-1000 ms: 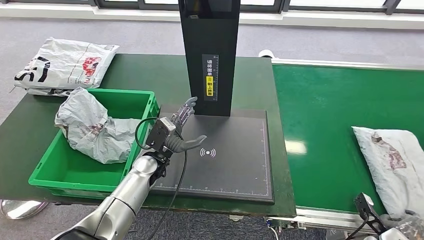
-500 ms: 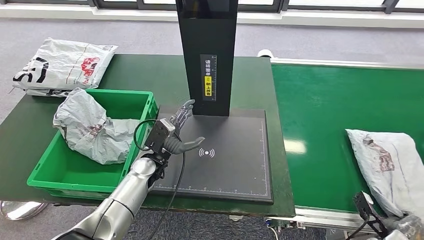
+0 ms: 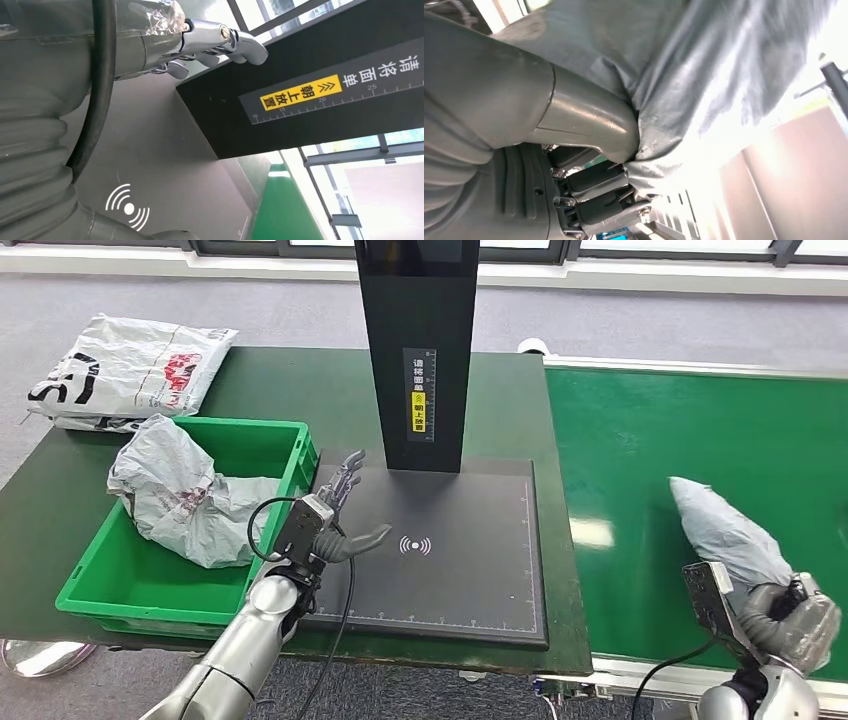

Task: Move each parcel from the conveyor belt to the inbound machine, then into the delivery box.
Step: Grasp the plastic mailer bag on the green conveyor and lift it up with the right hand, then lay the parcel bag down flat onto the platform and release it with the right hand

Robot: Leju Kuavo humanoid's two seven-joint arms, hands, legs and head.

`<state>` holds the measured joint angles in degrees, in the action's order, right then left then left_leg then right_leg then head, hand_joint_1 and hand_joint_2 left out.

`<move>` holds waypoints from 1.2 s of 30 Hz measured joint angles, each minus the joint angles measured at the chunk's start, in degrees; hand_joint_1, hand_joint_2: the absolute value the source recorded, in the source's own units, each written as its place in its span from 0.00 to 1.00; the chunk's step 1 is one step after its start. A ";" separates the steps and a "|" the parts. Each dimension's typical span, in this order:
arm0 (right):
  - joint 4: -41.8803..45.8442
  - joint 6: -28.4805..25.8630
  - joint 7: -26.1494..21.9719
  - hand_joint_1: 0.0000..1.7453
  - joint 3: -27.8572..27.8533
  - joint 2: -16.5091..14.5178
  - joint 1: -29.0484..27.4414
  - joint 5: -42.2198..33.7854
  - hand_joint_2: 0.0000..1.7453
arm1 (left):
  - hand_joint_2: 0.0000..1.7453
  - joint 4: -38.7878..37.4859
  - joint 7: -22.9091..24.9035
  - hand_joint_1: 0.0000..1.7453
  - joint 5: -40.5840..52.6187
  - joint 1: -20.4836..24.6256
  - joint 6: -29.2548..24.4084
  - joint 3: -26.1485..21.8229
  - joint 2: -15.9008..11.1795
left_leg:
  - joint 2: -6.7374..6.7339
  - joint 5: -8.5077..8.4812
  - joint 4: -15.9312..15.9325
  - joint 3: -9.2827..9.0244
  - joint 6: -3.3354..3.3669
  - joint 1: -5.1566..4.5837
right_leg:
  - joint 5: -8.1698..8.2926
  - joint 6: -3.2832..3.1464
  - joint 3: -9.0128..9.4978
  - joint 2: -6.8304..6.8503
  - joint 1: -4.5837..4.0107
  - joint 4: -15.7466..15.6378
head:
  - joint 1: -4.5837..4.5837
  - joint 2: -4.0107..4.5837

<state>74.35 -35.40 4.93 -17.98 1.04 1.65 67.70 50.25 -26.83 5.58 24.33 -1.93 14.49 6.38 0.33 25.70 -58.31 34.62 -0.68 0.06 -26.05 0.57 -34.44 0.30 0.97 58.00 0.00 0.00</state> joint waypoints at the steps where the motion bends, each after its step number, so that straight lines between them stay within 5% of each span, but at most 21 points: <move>1: 0.90 -0.33 -0.65 1.00 0.38 -0.12 -0.20 -0.62 1.00 | 1.00 0.16 0.02 0.00 0.21 -0.12 -0.32 -0.01 -0.06 | 0.00 0.00 0.00 0.01 0.00 -0.01 | 0.00 0.00 0.00 0.00 0.01 0.00 | 0.00 0.00; 7: 5.51 -3.83 -9.17 1.00 4.26 -2.33 2.77 -5.26 1.00 | 1.00 -0.29 -0.07 0.00 2.72 0.84 -6.51 -0.51 0.43 | -0.17 -0.03 0.00 0.03 -0.02 -0.04 | 0.09 0.00 -0.07 -0.21 0.03 0.01 | -0.01 0.00; 16: 0.12 3.05 -2.11 1.00 24.49 -6.83 17.46 2.11 1.00 | 1.00 -5.24 -0.85 0.00 2.56 7.12 -9.50 -1.40 2.30 | -0.17 -0.33 0.01 0.06 -0.23 0.10 | 0.27 -0.18 -0.16 -0.25 -0.11 0.08 | 0.00 0.00; 22: -8.79 2.90 3.15 1.00 37.48 -10.36 24.01 3.91 1.00 | 1.00 -8.21 -0.83 0.00 1.76 10.23 -10.65 -1.40 3.44 | -0.15 -0.36 0.01 0.08 -0.27 0.11 | 0.28 -0.20 -0.22 -0.24 -0.13 0.12 | 0.00 0.00; 26: -12.62 5.47 3.72 1.00 41.76 -11.27 27.00 0.48 1.00 | 1.00 -9.30 -0.84 0.00 1.26 10.78 -11.77 -1.40 3.70 | -0.17 -0.35 0.01 0.15 -0.26 0.10 | 0.28 -0.20 -0.27 -0.27 -0.11 0.12 | 0.00 0.00; 32: -17.84 16.81 -1.15 1.00 45.15 -13.52 31.73 -11.31 1.00 | 1.00 -10.46 -1.01 0.00 0.44 11.69 -11.80 -1.40 3.72 | -0.18 -0.36 0.00 0.14 -0.26 0.10 | 0.29 -0.21 -0.30 -0.28 -0.12 0.12 | 0.00 0.00; 36: -19.82 17.76 -1.56 1.00 46.40 -14.47 33.29 -12.50 1.00 | 1.00 -10.91 -0.99 0.00 0.28 12.22 -11.73 -1.40 3.70 | -0.18 -0.36 0.00 0.14 -0.27 0.10 | 0.30 -0.22 -0.30 -0.27 -0.15 0.12 | 0.00 0.00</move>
<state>54.53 -17.64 3.37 28.42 -13.43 34.94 55.19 39.34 -27.82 5.86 36.56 -13.66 13.09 10.08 0.15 25.34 -58.31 34.77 -0.95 0.17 -25.76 0.35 -34.74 0.03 0.83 58.12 0.00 0.00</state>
